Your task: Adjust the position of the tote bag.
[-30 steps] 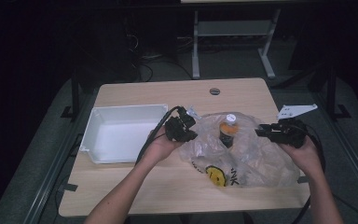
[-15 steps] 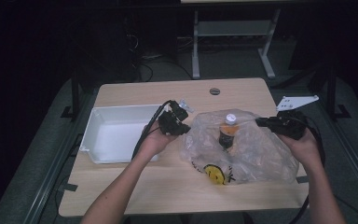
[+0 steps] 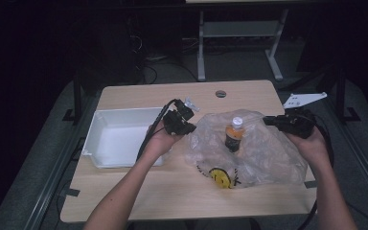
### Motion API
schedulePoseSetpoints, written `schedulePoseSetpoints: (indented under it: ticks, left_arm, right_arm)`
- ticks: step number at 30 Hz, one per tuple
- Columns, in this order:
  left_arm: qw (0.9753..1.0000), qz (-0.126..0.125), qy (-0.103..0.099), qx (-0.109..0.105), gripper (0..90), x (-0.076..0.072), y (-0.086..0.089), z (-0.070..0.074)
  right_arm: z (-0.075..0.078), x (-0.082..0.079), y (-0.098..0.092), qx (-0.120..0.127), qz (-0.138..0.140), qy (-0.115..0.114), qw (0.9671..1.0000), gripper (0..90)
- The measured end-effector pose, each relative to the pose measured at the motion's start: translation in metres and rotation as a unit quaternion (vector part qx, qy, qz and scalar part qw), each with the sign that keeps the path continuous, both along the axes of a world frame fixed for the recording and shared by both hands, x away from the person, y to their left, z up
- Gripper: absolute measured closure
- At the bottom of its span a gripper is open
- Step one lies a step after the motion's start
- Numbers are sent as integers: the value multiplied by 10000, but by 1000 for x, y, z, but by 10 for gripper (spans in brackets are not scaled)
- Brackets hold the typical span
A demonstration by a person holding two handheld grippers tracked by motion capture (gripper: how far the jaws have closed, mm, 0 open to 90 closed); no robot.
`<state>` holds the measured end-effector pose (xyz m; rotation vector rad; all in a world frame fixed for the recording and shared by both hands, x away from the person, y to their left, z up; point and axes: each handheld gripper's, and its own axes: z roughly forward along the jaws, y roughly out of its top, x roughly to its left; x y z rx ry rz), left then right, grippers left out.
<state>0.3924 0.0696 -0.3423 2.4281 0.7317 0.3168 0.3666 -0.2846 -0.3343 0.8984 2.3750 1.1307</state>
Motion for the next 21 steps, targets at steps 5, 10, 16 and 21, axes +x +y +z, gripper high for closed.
schedulePoseSetpoints:
  ticks: [5, 10, 16, 21]
  left_arm:
    - [10000, 37, 10, 14, 900, 4, -2, -3]
    - [9999, 84, 46, 37, 900, 7, -3, -5]
    - [9999, 80, -72, 5, 900, 6, -1, 0]
    - [9998, 125, -131, -78, 900, 6, 1, 5]
  right_arm:
    - [-5, 6, 2, -53, -66, 130, 9999, 897]
    - [-9, 11, 6, -99, -85, 244, 9996, 897]
    - [-6, 8, 7, -110, -144, 148, 9997, 897]
    - [1, 5, 4, -32, -94, 50, 9999, 897]
